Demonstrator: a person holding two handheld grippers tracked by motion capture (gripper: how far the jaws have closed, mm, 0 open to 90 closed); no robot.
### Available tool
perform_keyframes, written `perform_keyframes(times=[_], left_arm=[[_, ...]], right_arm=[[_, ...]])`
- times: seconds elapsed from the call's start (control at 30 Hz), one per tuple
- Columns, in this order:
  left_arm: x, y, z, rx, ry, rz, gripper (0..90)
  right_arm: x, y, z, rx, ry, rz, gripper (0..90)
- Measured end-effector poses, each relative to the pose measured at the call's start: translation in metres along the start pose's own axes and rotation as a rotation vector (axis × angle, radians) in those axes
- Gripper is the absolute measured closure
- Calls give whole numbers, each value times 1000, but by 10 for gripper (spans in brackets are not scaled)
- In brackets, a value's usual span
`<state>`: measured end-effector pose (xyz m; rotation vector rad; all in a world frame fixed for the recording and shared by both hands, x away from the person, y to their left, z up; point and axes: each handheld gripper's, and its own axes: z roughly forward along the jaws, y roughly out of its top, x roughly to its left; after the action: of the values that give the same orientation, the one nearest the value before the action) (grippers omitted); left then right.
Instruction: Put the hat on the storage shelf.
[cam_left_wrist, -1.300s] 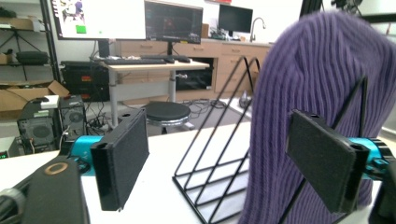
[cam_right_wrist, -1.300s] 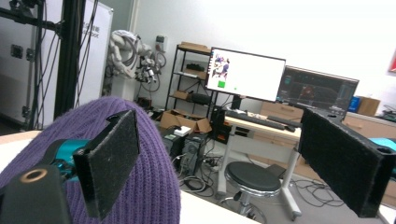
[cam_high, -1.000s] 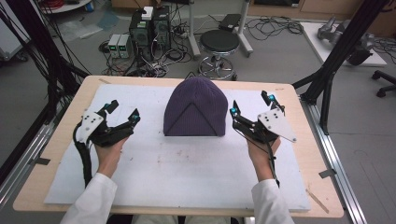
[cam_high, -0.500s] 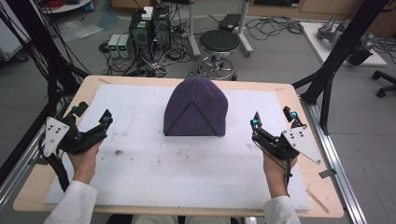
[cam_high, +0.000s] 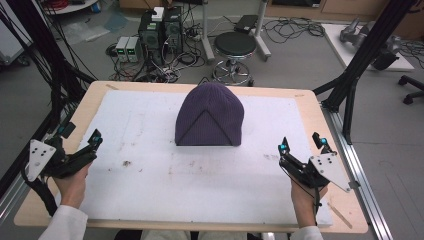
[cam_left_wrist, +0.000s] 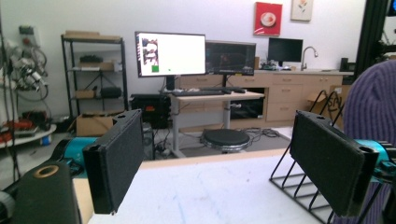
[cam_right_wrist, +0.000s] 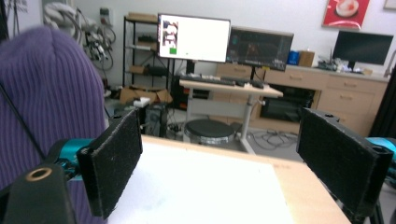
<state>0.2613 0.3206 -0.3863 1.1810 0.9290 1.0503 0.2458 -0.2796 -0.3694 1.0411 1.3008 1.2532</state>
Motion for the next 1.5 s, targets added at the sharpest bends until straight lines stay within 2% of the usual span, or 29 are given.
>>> perform_keyframes(times=[0.1, 0.27, 0.37, 0.47, 0.67, 0.8, 0.97, 1.1, 1.17, 1.23, 1.33, 1.5], left_arm=[[6, -5, -5, 8, 9, -18, 182], [13, -17, -14, 49, 17, -19, 181], [17, -26, -19, 86, 19, -20, 180], [20, -33, -23, 98, 20, -50, 180], [27, -40, -27, 116, 31, -66, 180], [27, -47, -30, 141, 45, -39, 180], [29, -54, -36, 159, 54, -46, 180], [26, -58, -35, 208, 34, -39, 175], [22, -60, -33, 228, 22, -15, 173], [20, -60, -33, 229, 17, 6, 174], [19, -59, -33, 220, 6, -5, 174], [23, -56, -37, 181, 23, -33, 177]], right_arm=[[-4, -9, -3, 32, -4, 9, 135], [-6, -23, -7, 71, -6, 40, 134], [-5, -32, -9, 90, 0, 43, 134], [-3, -40, -10, 100, 7, 43, 134], [0, -53, -12, 142, 19, 24, 127], [-1, -58, -13, 155, 25, 26, 126], [-3, -61, -15, 163, 18, 41, 124], [-4, -62, -17, 166, 8, 37, 124], [-5, -63, -16, 170, 5, 47, 124], [-4, -67, -16, 191, 8, 57, 124], [-3, -68, -13, 208, 14, 65, 124], [0, -67, -14, 203, 13, 67, 124]])
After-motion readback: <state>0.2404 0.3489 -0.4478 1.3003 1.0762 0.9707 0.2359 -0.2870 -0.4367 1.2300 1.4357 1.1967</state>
